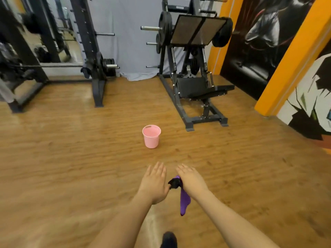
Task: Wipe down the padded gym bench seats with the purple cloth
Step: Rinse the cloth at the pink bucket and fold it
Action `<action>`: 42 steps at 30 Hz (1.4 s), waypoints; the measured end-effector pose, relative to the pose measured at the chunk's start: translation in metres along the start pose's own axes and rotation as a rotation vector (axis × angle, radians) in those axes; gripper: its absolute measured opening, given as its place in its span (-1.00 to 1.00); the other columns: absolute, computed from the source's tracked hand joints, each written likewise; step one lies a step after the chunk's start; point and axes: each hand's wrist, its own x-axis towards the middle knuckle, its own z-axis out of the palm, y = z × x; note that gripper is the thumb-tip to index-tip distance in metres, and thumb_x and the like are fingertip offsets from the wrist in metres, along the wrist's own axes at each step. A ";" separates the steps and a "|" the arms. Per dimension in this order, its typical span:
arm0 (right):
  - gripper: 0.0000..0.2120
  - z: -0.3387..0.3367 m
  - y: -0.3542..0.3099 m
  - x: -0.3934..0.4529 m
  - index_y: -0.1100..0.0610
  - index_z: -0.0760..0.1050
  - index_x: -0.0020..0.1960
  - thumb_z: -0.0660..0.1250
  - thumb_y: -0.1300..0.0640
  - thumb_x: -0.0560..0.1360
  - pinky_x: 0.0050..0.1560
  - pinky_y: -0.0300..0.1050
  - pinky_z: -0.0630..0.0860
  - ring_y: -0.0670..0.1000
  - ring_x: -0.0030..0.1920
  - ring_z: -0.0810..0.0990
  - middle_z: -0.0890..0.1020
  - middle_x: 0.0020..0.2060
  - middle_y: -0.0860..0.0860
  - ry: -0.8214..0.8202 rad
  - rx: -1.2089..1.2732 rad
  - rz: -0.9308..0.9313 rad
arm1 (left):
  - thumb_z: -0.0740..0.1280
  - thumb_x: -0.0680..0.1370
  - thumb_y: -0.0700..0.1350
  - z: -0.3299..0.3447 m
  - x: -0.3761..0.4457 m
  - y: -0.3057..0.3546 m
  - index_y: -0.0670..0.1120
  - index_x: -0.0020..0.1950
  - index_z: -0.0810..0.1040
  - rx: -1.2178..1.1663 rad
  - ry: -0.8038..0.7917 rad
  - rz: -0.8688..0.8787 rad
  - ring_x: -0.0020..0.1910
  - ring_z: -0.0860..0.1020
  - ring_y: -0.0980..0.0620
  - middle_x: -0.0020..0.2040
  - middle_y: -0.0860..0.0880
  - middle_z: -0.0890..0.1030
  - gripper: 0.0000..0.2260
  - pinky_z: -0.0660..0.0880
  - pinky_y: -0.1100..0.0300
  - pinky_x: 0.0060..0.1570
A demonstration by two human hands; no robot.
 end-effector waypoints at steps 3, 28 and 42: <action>-0.49 -0.012 0.035 0.101 0.10 0.06 0.52 0.04 0.23 0.59 0.43 -0.11 0.03 -0.04 0.50 0.05 0.11 0.51 0.02 -0.031 -0.007 -0.047 | 0.01 0.63 0.11 -0.021 0.090 -0.036 -0.17 0.57 -0.09 -0.026 -0.004 -0.046 0.55 -0.15 -0.05 0.59 -0.11 -0.08 -0.39 -0.20 -0.02 0.49; -0.79 -0.157 0.171 0.764 0.32 0.50 -0.14 0.10 0.46 0.49 -0.35 -0.37 0.28 -0.16 -0.32 0.37 0.50 -0.29 0.12 -0.001 0.873 0.191 | 0.43 0.31 0.07 -0.164 0.685 -0.372 -0.06 -0.12 0.60 -0.962 -0.084 -0.053 -0.27 0.49 0.17 -0.19 -0.07 0.62 -0.74 0.41 0.24 -0.23; -0.76 -0.230 0.228 0.839 0.19 0.53 0.03 0.07 0.23 0.62 -0.21 -0.10 0.48 0.03 -0.21 0.57 0.62 -0.22 0.10 0.140 1.516 0.381 | 0.21 0.64 -0.05 -0.248 0.791 -0.377 -0.19 -0.03 0.61 -1.768 0.060 -0.308 -0.14 0.58 -0.01 -0.15 -0.10 0.64 -0.73 0.51 0.17 -0.10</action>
